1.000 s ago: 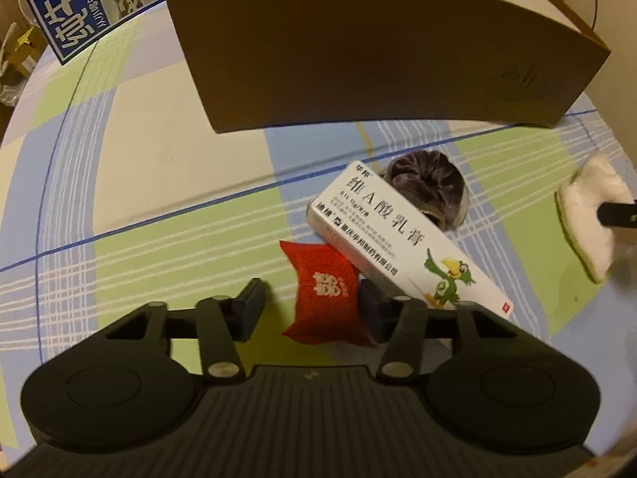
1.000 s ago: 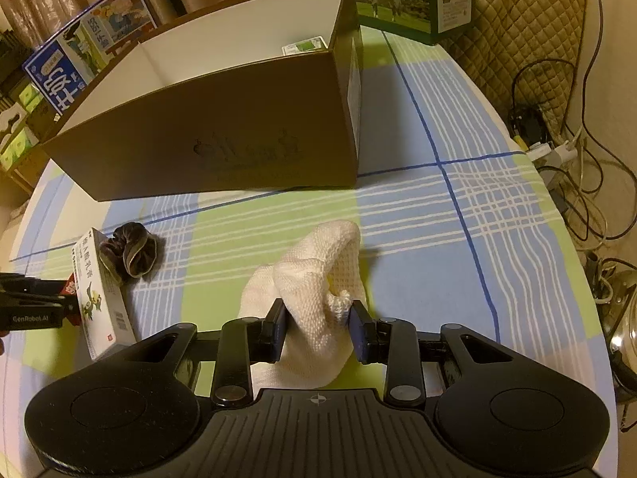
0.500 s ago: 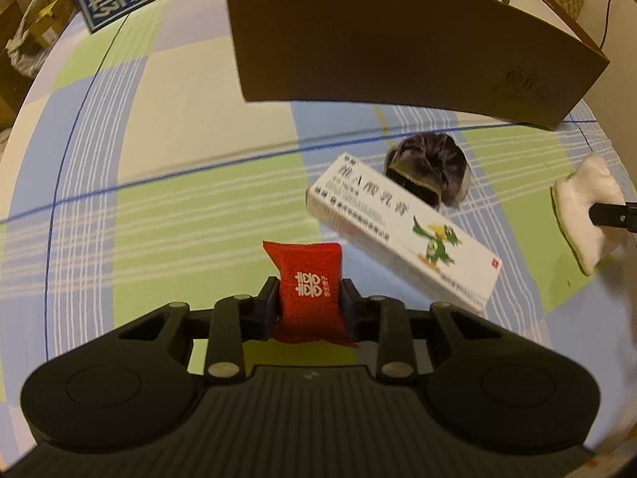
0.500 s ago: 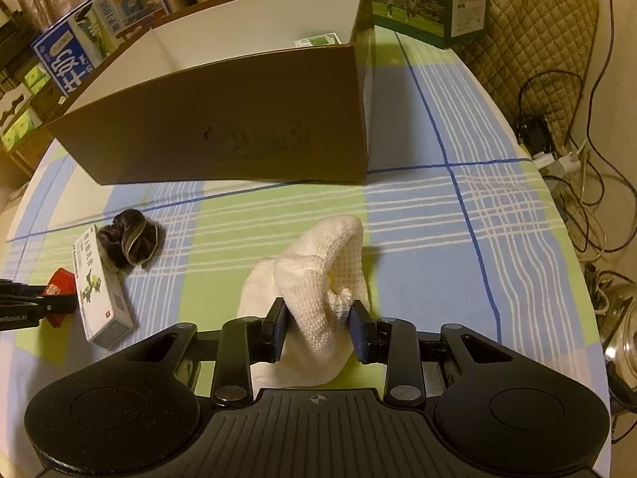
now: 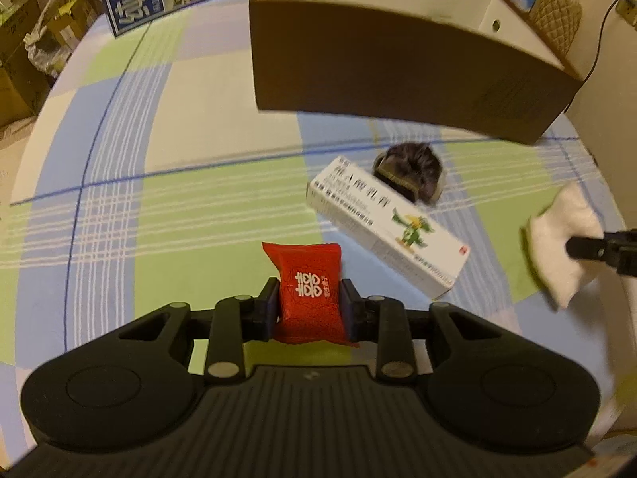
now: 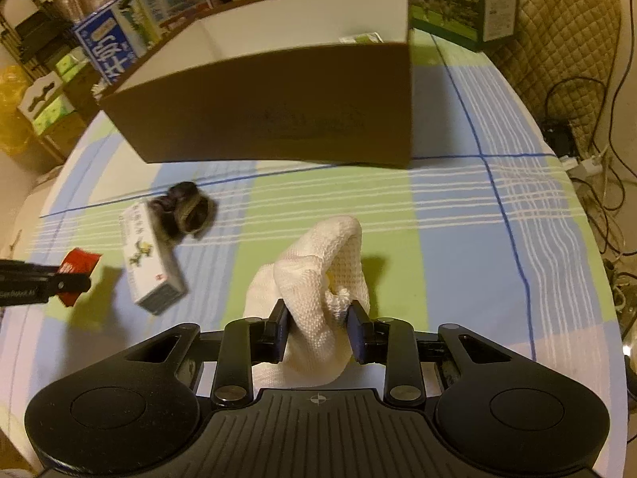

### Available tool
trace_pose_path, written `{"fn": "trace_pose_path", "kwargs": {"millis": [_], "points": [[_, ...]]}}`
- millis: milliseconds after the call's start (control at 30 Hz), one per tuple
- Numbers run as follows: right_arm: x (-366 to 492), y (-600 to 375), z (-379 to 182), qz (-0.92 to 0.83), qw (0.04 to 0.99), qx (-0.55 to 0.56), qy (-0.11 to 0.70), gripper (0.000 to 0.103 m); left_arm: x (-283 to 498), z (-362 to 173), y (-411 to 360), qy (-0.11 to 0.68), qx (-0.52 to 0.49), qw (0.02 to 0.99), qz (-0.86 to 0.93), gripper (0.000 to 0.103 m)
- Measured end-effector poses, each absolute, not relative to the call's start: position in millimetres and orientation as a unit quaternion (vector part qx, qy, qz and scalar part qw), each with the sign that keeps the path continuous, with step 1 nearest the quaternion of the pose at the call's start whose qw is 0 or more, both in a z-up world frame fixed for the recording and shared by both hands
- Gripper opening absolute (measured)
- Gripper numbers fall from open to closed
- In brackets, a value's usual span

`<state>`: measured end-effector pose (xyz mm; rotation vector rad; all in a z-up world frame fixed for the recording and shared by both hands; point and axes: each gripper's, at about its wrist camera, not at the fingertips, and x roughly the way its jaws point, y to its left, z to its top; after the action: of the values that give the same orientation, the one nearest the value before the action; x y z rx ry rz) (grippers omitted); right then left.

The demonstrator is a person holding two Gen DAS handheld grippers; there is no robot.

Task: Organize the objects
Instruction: 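Lift the cloth and red packet with both tools and carry them over the box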

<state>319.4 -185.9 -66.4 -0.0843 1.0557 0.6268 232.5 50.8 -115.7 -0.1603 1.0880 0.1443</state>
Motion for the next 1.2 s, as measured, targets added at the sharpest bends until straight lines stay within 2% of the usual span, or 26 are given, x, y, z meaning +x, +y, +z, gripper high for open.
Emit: {"fn": "trace_pose_path", "kwargs": {"millis": [600,967,1200], "points": [[336,-161,14,0.352,0.845,-0.052,0.400,0.028,258,-55,25,0.452,-0.053,0.890,0.026,0.026],[392,-149,55,0.347,0.872,-0.085,0.334,0.028,297,-28,29,0.418,-0.036,0.908,0.018,0.026],[435,-133,55,0.338,0.872,-0.136,0.327,0.028,326,-15,33,0.403,-0.030,0.914,0.019,0.026]]}}
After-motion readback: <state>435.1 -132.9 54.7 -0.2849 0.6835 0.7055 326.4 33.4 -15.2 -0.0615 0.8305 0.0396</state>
